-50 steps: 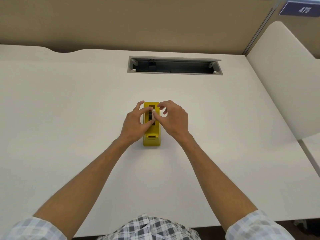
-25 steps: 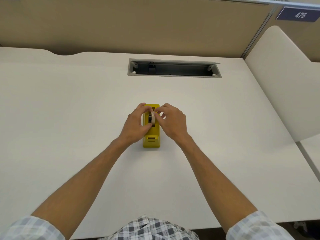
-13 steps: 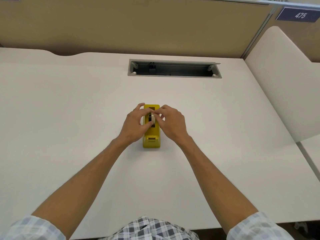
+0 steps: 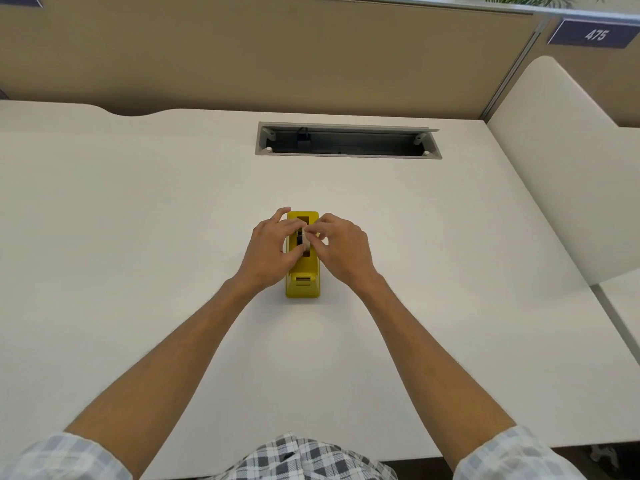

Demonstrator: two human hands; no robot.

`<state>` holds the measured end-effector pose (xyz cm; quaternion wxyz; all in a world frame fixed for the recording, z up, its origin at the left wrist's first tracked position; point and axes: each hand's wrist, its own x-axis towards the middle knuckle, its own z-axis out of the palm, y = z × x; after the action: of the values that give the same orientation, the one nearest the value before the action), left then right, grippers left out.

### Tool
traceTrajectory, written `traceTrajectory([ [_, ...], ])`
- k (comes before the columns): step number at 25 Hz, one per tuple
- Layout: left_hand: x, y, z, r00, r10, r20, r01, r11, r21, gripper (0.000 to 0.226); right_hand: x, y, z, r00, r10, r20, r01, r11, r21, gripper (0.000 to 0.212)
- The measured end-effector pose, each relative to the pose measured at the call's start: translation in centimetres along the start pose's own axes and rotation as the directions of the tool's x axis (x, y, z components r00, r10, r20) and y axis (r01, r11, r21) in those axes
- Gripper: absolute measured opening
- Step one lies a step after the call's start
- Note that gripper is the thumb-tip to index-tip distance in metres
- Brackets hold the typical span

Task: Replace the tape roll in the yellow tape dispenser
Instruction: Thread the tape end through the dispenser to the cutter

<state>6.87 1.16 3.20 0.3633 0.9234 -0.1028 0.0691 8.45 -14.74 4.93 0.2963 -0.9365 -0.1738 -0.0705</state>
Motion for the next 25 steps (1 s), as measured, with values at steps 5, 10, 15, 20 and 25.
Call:
traceTrajectory([
  [5,-0.24,0.17,0.11,0.999,0.031,-0.044,-0.035,0.997,-0.072,0.035,0.21,0.01,-0.02,0.999,0.046,-0.009,-0.046,0.998,-0.038,0.019],
  [10,-0.36,0.16,0.33,0.996,0.023,-0.088,-0.033,0.992,-0.124,0.037,0.4,-0.2,-0.01,0.997,0.074,-0.02,-0.075,0.996,-0.053,0.019],
  [15,0.05,-0.15,0.75,0.998,-0.068,-0.017,0.067,0.997,-0.047,0.039,0.37,-0.27,0.02,0.997,0.074,-0.024,-0.075,0.996,-0.057,0.019],
  [20,-0.64,0.02,0.59,0.998,-0.043,-0.051,0.033,0.983,-0.181,0.034,0.41,-0.38,-0.14,0.997,0.064,-0.034,-0.067,0.995,-0.08,0.022],
  [25,0.07,0.08,0.24,0.996,-0.074,-0.046,0.07,0.994,-0.078,0.043,0.37,-0.36,-0.09,0.996,0.082,-0.028,-0.084,0.992,-0.092,0.02],
])
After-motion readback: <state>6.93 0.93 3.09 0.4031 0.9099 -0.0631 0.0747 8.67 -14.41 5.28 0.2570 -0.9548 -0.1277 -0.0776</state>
